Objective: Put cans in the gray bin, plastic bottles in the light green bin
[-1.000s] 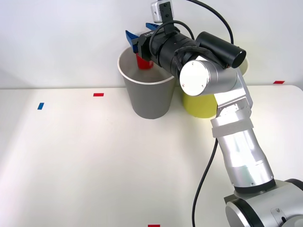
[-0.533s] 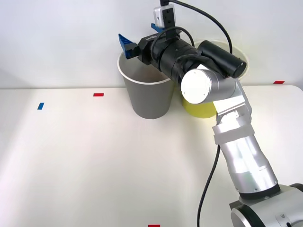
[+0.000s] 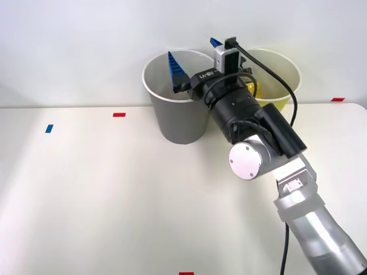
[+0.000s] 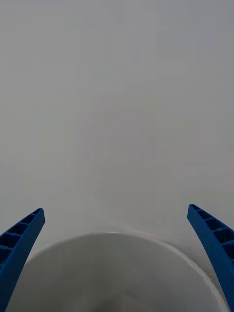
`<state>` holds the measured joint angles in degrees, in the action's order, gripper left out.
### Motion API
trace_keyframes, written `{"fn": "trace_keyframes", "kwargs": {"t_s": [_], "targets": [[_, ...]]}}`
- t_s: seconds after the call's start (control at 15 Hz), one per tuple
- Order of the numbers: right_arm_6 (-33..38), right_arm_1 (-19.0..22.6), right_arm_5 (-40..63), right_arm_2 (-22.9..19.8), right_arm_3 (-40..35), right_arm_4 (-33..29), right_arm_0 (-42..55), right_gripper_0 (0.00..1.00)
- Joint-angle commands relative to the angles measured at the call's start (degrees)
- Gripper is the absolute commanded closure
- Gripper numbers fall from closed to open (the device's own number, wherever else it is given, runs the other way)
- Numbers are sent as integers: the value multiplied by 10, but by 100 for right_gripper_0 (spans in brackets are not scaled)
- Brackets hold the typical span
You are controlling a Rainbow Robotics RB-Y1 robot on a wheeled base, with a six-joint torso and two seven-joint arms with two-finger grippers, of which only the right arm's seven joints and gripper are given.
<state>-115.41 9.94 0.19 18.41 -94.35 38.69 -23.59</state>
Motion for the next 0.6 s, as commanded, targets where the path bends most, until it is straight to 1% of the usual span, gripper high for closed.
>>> {"fn": "trace_keyframes", "kwargs": {"t_s": [0.07, 0.27, 0.4, 0.6], "targets": [[1, 36, -2, 8, -84, 0, 72, 0], [1, 68, -4, 10, -157, 2, 150, 0], [1, 75, -27, 11, -179, 2, 200, 0], [1, 72, -70, 11, -182, 4, 268, 0]]}}
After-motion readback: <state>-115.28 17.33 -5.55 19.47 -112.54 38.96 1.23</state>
